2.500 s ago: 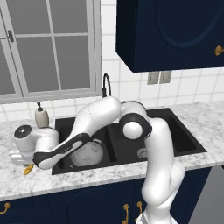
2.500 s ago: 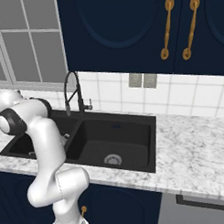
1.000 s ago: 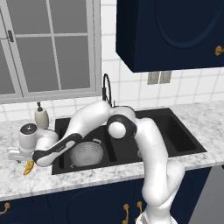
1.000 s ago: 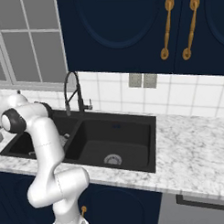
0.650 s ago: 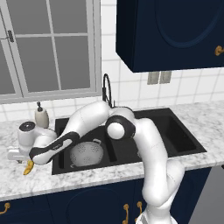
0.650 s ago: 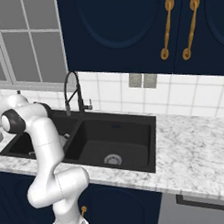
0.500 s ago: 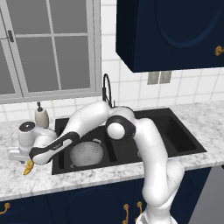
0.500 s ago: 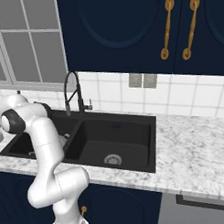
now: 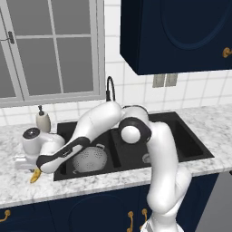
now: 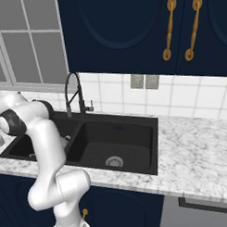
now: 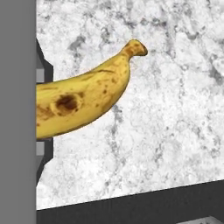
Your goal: Put the colander in the sink, put the banana in the colander, and turn on the sink faucet and pour water over the colander.
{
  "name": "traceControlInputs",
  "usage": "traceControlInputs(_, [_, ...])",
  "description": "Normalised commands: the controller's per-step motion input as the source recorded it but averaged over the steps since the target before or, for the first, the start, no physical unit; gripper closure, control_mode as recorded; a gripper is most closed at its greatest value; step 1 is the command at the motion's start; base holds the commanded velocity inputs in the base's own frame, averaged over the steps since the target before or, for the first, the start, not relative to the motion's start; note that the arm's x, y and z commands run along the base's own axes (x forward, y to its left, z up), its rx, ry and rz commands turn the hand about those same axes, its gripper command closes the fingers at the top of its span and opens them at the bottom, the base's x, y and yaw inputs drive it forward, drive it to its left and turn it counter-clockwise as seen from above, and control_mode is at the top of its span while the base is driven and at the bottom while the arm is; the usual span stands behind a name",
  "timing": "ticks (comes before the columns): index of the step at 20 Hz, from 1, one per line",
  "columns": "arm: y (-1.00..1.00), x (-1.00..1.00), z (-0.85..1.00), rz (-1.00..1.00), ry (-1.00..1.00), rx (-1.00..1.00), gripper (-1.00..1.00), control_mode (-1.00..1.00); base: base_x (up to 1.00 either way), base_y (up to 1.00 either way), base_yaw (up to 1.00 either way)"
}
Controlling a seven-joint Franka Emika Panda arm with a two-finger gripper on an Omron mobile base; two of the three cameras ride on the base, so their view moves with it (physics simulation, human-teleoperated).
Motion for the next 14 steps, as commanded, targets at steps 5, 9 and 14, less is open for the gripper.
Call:
traceControlInputs(5, [-0.66, -0.23, 0.39, -0.07, 0.00, 0.00, 1.00, -1.00, 0.00, 0.00, 0.00])
traceControlInputs(9, [-0.75, -0.09, 0.37, -0.18, 0.00, 0.00, 1.00, -1.00, 0.00, 0.00, 0.00])
traceControlInputs(14, [-0.74, 0.02, 0.27, -0.21, 0.01, 0.00, 1.00, -1.00, 0.00, 0.00, 0.00])
